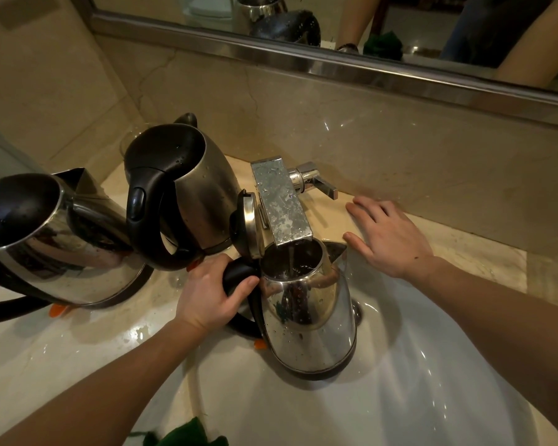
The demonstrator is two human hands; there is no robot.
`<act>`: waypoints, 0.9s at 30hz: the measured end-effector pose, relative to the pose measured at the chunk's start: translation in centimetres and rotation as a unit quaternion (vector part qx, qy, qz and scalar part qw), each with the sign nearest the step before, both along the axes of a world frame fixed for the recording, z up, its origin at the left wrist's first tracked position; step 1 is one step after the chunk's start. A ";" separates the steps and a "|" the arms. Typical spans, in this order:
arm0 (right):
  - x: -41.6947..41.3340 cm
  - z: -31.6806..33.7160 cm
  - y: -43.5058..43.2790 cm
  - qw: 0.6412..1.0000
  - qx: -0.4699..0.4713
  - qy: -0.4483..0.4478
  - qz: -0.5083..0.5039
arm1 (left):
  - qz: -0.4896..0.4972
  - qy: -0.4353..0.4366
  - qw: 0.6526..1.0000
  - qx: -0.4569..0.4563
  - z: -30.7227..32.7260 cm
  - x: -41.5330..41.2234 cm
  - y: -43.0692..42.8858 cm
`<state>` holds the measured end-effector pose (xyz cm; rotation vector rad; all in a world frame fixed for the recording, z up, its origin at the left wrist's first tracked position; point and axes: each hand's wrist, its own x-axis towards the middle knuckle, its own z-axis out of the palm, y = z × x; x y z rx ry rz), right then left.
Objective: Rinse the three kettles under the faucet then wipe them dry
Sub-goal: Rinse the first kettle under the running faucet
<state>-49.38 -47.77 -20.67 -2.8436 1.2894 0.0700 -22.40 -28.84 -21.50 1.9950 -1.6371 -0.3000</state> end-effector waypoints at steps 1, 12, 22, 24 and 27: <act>0.0 0.0 0.0 1.000 0.001 0.000 0.000 | 0.000 0.001 1.000 0.000 0.0 0.0 0.0; 0.0 0.0 0.0 1.000 0.003 0.002 -0.002 | -0.002 -0.002 1.000 -0.005 -0.2 0.1 0.0; 0.1 0.1 -0.1 1.000 0.008 0.004 -0.001 | -0.003 -0.007 1.000 -0.013 -0.1 0.0 -0.1; 0.1 0.0 0.0 1.000 0.008 0.003 0.000 | -0.002 -0.007 1.000 -0.015 -0.1 0.0 0.0; 0.0 0.0 0.0 1.000 0.008 0.001 -0.001 | -0.003 -0.003 1.000 -0.015 0.0 0.0 0.0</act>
